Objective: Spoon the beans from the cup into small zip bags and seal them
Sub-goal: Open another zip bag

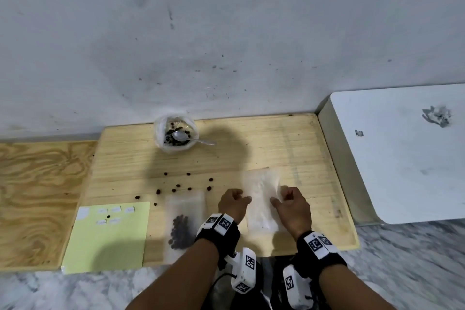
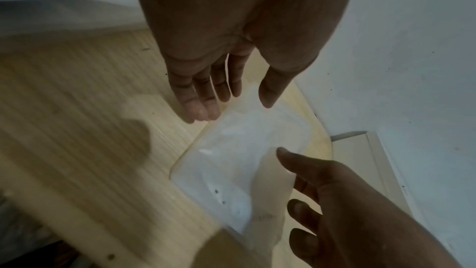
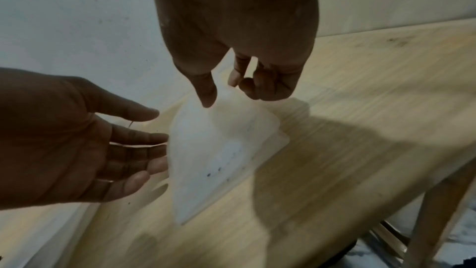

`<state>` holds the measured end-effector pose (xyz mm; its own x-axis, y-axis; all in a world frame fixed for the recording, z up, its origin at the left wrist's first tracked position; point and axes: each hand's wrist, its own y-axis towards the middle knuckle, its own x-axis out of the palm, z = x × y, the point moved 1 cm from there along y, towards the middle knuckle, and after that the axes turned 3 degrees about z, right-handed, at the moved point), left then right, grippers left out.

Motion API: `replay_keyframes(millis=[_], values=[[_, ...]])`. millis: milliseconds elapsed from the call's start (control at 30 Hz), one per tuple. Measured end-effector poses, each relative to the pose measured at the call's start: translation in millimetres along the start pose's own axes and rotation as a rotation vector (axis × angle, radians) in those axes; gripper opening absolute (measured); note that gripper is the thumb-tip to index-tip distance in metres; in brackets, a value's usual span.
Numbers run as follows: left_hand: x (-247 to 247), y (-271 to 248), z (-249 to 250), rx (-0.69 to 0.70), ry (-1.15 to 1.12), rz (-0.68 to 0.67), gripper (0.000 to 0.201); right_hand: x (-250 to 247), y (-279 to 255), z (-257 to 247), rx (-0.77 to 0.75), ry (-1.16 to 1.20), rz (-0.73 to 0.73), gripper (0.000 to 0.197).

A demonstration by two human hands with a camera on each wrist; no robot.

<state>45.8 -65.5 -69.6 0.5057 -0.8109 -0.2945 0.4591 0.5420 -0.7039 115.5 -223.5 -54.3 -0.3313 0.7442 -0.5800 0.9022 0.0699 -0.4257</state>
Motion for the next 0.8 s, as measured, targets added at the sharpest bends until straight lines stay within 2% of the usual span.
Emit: replay_keyframes(millis=[100, 200, 267, 333, 433, 500, 567, 667, 733, 800], values=[[-13, -9, 21, 0.148, -0.097, 0.119, 0.019, -9, 6, -20, -0.039, 0.147, -0.072, 0.026], [-39, -20, 56, 0.311, -0.232, 0.134, 0.013, -16, 13, -61, -0.074, 0.229, -0.322, 0.028], [-64, -25, 80, 0.41, -0.277, 0.123, 0.011, -18, 14, -98, -0.137, 0.196, -0.421, 0.034], [-92, -29, 102, 0.517, -0.261, 0.138, 0.013, -18, 12, -136, -0.271, 0.182, -0.364, 0.047], [-135, -34, 131, 0.647, -0.18, 0.161, 0.017, -23, -3, -202, -0.435, 0.3, -0.239, 0.033], [-162, -36, 145, 0.725, -0.145, 0.181, 0.022, -26, -14, -245, -0.485, 0.263, -0.274, 0.021], [-189, -35, 157, 0.814, -0.075, 0.219, 0.02, -25, -26, -281, -0.502, 0.089, -0.374, 0.013], [-236, -29, 172, 0.937, 0.054, 0.25, 0.013, -7, -45, -327, -0.447, -0.118, -0.508, 0.007], [-260, -24, 175, 1.058, 0.099, 0.339, 0.012, 9, -54, -344, -0.41, -0.133, -0.512, 0.009], [-282, -21, 176, 1.154, 0.144, 0.514, 0.014, 31, -63, -357, -0.37, -0.045, -0.45, 0.011]])
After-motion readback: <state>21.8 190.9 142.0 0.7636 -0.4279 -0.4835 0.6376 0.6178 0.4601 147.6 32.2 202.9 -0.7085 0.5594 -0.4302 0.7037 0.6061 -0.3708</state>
